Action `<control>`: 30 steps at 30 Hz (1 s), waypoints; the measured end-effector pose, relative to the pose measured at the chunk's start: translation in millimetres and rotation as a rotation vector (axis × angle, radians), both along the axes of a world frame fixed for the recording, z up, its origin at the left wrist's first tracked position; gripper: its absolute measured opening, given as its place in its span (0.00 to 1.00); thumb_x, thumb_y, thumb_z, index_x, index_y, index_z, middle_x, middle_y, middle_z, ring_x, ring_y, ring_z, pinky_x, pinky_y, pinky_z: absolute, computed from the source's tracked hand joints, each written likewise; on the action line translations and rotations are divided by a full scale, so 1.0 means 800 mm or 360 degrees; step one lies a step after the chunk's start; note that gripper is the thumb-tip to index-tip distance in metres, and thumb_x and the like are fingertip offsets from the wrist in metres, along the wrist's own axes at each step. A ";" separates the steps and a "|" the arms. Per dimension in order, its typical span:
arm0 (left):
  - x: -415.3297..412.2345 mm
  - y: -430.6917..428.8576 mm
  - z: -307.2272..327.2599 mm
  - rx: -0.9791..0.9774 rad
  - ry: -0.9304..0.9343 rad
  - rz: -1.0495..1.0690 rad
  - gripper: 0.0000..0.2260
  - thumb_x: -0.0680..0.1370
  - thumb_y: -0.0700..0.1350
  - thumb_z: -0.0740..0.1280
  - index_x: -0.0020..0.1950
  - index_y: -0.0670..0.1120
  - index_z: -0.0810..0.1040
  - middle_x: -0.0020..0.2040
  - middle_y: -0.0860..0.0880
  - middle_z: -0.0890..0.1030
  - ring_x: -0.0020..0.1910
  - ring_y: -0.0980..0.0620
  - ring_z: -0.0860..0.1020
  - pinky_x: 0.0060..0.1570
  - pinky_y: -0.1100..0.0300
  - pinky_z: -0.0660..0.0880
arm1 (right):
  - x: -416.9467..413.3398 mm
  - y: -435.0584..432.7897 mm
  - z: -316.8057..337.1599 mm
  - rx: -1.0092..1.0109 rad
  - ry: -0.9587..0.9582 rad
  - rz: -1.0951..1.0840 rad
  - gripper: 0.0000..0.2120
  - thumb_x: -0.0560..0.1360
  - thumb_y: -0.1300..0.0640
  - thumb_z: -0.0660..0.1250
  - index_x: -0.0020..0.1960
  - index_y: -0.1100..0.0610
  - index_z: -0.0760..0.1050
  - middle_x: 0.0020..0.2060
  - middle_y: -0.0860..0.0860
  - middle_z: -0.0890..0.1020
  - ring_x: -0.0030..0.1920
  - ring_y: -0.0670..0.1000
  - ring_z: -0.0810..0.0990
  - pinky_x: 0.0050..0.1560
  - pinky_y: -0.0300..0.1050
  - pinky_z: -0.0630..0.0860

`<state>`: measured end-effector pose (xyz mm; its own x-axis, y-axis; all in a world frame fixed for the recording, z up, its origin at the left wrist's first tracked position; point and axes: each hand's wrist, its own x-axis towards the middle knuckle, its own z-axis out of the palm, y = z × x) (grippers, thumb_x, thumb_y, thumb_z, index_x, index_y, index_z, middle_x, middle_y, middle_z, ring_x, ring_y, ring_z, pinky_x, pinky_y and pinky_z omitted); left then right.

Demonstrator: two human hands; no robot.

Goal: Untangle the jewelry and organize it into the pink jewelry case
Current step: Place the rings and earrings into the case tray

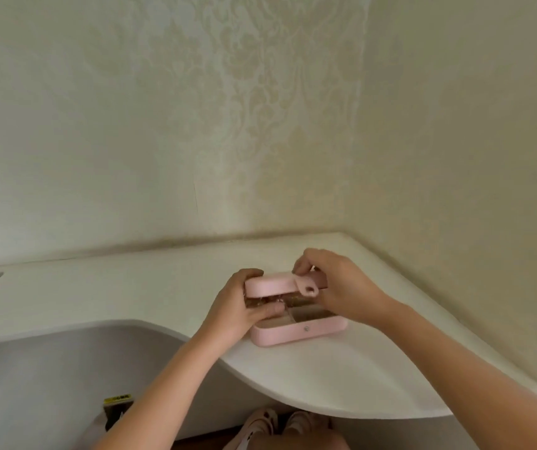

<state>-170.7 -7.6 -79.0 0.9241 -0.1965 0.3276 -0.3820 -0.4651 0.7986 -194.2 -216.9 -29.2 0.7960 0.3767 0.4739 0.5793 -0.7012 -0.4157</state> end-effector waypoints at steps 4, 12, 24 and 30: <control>-0.009 0.013 0.003 0.0320 0.0072 -0.0307 0.45 0.59 0.62 0.77 0.72 0.54 0.65 0.69 0.62 0.65 0.71 0.58 0.63 0.63 0.72 0.60 | -0.024 -0.014 -0.033 -0.0097 0.0006 0.0088 0.13 0.69 0.64 0.70 0.50 0.53 0.75 0.52 0.43 0.79 0.53 0.41 0.75 0.51 0.33 0.72; -0.017 0.011 0.018 0.0818 0.0233 -0.0438 0.48 0.68 0.63 0.73 0.78 0.57 0.47 0.78 0.57 0.39 0.76 0.57 0.36 0.74 0.53 0.44 | -0.041 -0.034 -0.050 -0.0112 0.0296 0.0217 0.33 0.65 0.32 0.69 0.67 0.39 0.69 0.69 0.33 0.65 0.70 0.30 0.58 0.69 0.26 0.51; -0.029 0.005 0.019 0.1200 0.0095 -0.0319 0.51 0.70 0.64 0.69 0.78 0.52 0.37 0.78 0.50 0.35 0.77 0.50 0.36 0.74 0.52 0.46 | -0.038 -0.012 -0.053 -0.0271 -0.0101 -0.0045 0.25 0.68 0.54 0.77 0.64 0.51 0.77 0.63 0.46 0.78 0.65 0.45 0.74 0.67 0.43 0.70; -0.029 0.003 0.024 0.1259 0.0135 -0.0338 0.50 0.70 0.66 0.69 0.78 0.53 0.39 0.78 0.49 0.37 0.77 0.49 0.38 0.75 0.51 0.50 | -0.051 0.019 -0.045 -0.0583 -0.0056 -0.0334 0.24 0.74 0.55 0.70 0.69 0.50 0.73 0.67 0.49 0.75 0.66 0.51 0.74 0.62 0.48 0.72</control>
